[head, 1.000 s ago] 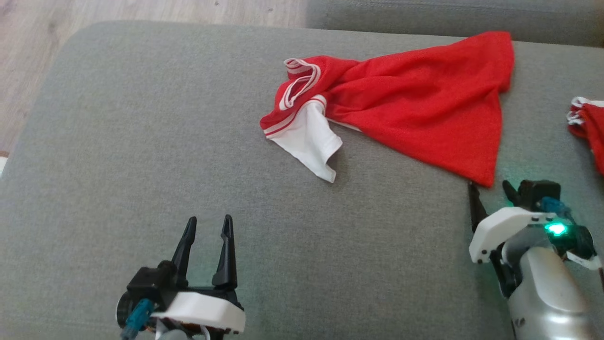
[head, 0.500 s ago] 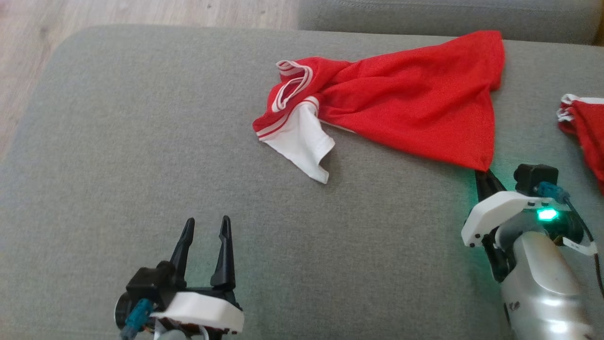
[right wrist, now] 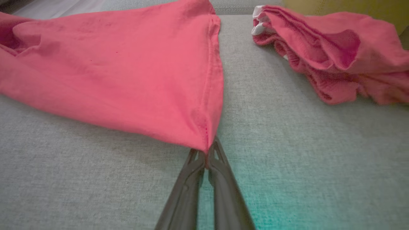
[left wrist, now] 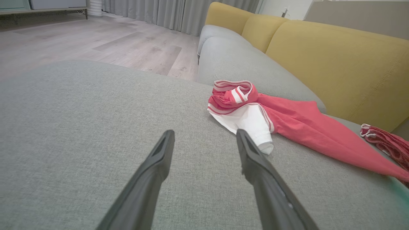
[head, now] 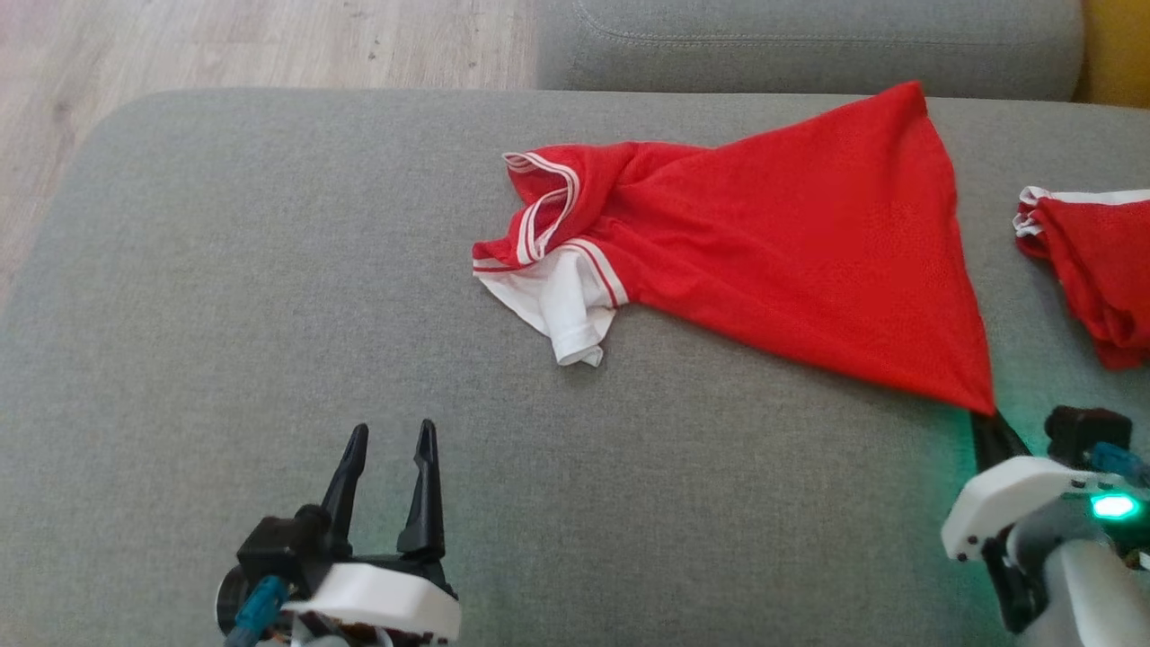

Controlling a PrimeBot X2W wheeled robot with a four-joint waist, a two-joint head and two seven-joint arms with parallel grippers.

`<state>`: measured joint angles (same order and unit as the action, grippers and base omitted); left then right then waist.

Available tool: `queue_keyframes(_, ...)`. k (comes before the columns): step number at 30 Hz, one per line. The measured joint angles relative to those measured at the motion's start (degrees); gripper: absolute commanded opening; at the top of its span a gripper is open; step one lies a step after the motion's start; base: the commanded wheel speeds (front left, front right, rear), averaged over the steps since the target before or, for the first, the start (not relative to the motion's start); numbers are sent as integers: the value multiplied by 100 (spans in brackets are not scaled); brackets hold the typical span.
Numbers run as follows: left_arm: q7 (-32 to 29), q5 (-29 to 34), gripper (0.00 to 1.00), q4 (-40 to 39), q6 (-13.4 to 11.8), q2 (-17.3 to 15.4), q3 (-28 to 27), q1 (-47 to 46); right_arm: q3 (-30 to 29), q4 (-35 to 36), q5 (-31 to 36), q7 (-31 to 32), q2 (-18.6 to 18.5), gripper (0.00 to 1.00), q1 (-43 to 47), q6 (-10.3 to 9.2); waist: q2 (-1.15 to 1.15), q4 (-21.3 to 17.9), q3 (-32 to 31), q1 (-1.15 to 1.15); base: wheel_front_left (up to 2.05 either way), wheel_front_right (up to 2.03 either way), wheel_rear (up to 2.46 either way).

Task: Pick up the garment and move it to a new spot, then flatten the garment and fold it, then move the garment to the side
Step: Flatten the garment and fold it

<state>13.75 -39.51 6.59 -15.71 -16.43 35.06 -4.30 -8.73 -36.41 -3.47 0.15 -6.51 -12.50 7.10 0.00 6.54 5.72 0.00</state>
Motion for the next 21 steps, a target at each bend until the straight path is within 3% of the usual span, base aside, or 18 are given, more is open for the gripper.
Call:
queue_keyframes(2,1,0,100,-1,0,-16,0,3,-97,174,70,40,8,0,111,0,0,3,-12,0,0,0,0)
queue_keyframes(3,1,0,100,-1,-1,-26,-1,4,-136,271,107,36,13,28,158,0,0,5,-21,0,0,0,0)
queue_keyframes(4,1,0,100,-1,-1,-38,-3,8,-174,334,112,36,26,77,182,0,0,6,-36,0,0,0,0)
queue_keyframes(5,1,-1,100,0,-2,-46,-5,13,-188,407,112,33,43,100,208,0,0,6,-53,0,0,0,0)
queue_keyframes(21,-7,-85,100,-31,-89,-98,7,252,-153,2033,288,-368,382,100,1020,0,0,-231,-611,-1,0,0,0)
